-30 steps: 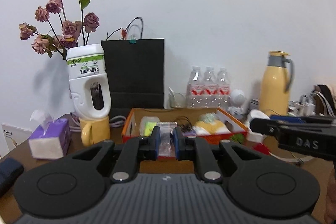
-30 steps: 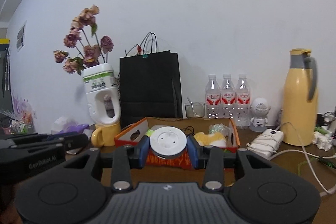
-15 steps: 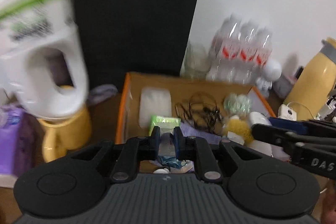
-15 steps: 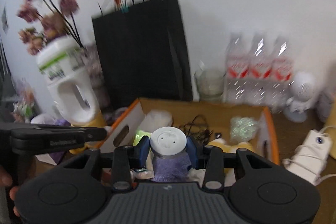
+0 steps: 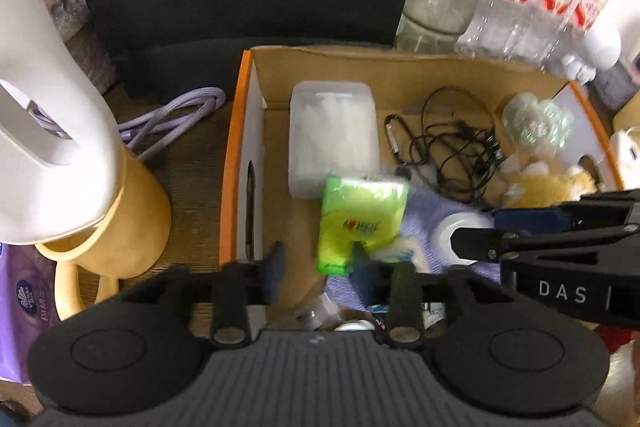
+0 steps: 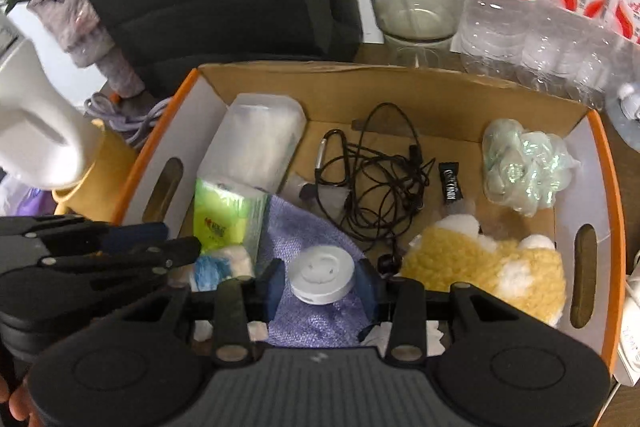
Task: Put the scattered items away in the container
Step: 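Lower the white disc and clear wrapper into the box and open both tools, then withdraw both tools from the box toward the red rose and yellow block, then grasp the red rose with the right tool while the left grasps the small yellow block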
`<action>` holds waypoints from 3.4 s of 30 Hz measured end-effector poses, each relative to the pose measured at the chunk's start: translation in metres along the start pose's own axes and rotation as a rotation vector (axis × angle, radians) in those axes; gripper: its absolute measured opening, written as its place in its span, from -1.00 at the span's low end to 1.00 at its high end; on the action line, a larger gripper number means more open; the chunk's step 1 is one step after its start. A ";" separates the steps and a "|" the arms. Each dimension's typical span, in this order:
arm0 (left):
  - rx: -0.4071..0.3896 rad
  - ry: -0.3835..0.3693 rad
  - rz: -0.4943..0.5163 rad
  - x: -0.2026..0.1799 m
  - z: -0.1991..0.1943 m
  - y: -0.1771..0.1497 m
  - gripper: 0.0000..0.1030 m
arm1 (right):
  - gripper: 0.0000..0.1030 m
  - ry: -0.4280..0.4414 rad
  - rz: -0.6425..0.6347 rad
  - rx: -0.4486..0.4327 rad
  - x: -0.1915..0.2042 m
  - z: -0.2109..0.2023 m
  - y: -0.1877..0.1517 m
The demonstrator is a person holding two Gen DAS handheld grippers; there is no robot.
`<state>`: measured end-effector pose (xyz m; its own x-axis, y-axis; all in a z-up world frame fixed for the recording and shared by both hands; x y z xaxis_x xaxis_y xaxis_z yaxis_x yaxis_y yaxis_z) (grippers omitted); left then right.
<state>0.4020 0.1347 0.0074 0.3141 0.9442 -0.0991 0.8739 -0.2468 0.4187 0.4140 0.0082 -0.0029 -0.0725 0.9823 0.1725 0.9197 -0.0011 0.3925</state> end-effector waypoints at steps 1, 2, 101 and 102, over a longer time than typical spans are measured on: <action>0.004 -0.003 -0.009 0.002 -0.003 0.003 -0.01 | -0.20 0.000 0.005 0.005 -0.002 -0.003 0.000; 0.009 0.005 -0.021 0.003 -0.009 0.006 0.15 | -0.06 -0.004 0.012 0.011 -0.003 -0.008 0.001; -0.466 -0.326 0.492 -0.240 -0.004 -0.178 0.49 | -0.22 -0.127 -0.033 -0.539 -0.162 -0.088 -0.200; -0.464 -0.332 0.492 -0.243 -0.003 -0.176 0.48 | -0.22 -0.122 -0.024 -0.549 -0.165 -0.092 -0.201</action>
<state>0.1708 -0.0505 -0.0395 0.7874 0.6152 -0.0390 0.3811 -0.4361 0.8152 0.2056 -0.1708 -0.0267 -0.0156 0.9978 0.0646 0.5798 -0.0436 0.8136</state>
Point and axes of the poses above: each gripper's, at about its wrist camera, not at the fingertips, and z roughly the way its jaws point, x to its left, y to its top, the point moved 7 cm from there along z, roughly the way its jaws point, and after that the axes turned 4 degrees about -y, right-handed, at the moved point
